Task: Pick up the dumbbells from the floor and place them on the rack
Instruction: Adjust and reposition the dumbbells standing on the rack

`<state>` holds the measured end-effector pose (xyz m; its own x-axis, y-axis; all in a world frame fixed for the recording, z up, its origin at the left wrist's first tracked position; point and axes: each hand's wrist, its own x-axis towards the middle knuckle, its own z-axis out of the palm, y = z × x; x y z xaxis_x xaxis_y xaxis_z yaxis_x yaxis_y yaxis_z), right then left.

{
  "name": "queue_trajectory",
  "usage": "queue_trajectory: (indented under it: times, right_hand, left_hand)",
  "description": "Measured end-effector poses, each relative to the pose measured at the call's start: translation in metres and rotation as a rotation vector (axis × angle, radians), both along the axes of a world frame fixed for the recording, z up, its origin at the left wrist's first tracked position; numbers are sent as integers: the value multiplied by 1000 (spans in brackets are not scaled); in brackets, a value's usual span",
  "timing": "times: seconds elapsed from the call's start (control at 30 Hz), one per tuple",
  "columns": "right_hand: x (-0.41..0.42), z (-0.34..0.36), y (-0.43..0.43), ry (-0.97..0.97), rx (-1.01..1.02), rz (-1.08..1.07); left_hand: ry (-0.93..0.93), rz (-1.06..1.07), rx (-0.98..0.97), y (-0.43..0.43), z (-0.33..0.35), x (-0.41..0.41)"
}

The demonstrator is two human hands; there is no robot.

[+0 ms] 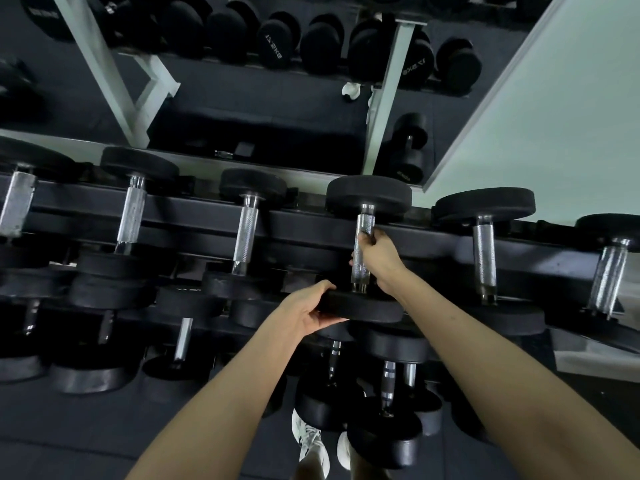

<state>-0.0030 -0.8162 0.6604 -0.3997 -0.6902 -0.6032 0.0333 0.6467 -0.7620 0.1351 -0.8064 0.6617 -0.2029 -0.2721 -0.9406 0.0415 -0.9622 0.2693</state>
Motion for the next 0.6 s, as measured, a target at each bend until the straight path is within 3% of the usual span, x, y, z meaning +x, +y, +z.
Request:
queue_trajectory:
  times: [0.3, 0.4, 0.47, 0.53, 0.6]
  right_hand:
    - [-21, 25, 35, 303, 32, 157]
    - [-40, 34, 62, 385, -15, 113]
    - [-61, 43, 83, 522, -26, 82]
    - [-86, 52, 106, 634, -25, 27]
    - [-110, 61, 126, 706, -11, -22]
  left_hand:
    - [-11, -72, -32, 1, 9, 3]
    - [-100, -207, -64, -1, 11, 3]
    - [-329, -393, -231, -6, 10, 3]
    - [-680, -625, -560, -10, 10, 0]
    - [-884, -653, -920, -9, 23, -12]
